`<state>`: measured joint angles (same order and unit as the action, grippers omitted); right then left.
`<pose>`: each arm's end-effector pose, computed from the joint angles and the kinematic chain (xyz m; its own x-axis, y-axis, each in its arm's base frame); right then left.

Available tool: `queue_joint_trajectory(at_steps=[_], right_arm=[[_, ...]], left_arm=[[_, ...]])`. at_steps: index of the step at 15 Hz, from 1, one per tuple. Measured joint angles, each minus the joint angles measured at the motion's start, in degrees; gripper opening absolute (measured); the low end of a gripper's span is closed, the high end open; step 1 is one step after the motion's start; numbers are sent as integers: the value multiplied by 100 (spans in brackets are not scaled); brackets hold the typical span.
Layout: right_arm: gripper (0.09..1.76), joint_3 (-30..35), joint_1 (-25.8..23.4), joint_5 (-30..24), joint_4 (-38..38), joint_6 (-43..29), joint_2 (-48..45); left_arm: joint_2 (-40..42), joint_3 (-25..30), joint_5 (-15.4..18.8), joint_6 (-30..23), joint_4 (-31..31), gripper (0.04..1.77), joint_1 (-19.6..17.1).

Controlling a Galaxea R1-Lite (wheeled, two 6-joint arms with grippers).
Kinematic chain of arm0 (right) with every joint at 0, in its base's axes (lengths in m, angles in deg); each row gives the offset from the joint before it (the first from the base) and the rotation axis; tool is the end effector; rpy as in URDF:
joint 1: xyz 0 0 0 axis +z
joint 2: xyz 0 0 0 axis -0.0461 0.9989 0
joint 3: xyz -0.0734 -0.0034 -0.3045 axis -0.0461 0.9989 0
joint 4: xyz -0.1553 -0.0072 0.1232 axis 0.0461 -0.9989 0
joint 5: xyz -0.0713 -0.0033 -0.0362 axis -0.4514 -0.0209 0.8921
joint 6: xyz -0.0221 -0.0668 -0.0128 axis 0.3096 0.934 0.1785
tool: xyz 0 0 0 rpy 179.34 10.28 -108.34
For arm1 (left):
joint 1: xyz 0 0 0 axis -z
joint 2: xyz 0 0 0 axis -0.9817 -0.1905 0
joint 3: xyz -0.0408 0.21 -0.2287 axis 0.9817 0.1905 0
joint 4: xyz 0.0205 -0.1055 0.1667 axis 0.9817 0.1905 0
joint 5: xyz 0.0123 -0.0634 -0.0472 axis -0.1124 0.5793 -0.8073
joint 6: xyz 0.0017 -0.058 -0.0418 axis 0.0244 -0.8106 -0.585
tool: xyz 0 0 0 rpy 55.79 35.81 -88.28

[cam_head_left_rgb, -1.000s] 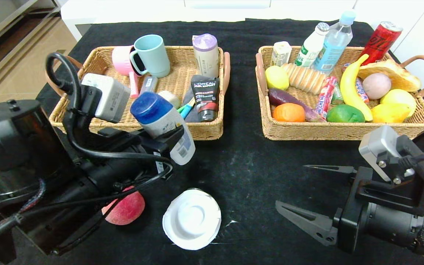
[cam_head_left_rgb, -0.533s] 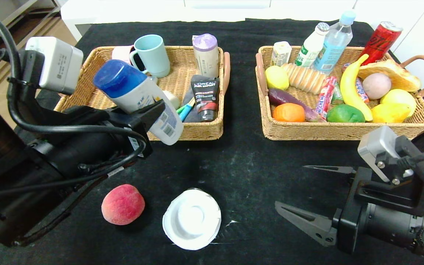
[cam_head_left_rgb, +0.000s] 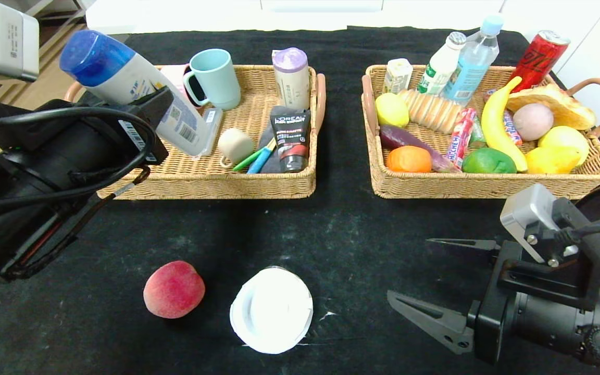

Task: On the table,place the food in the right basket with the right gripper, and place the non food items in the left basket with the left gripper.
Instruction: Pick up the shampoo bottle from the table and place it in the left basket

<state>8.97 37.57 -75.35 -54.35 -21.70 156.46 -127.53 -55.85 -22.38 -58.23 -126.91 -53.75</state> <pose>0.2025 0.1851 0.1948 0.6392 0.7366 -0.2211 -0.7597 0.6494 -0.0332 0.2627 -0.1038 0.3081 0.9356 -0.1577 0.3157 0.1773 0.9836 -0.0341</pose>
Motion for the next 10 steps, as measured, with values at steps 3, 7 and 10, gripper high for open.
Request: queue_joint_trajectory(at_steps=[3, 7, 10], right_arm=[[170, 22, 24, 0, 118, 0, 44], [170, 83, 40, 0, 289, 0, 66], [170, 94, 71, -2, 286, 0, 66]], left_arm=[[-400, -91, 20, -6, -717, 60, -369], [-791, -235, 108, -26, -926, 60, -763], [-970, -354, 98, -57, -995, 60, -912]])
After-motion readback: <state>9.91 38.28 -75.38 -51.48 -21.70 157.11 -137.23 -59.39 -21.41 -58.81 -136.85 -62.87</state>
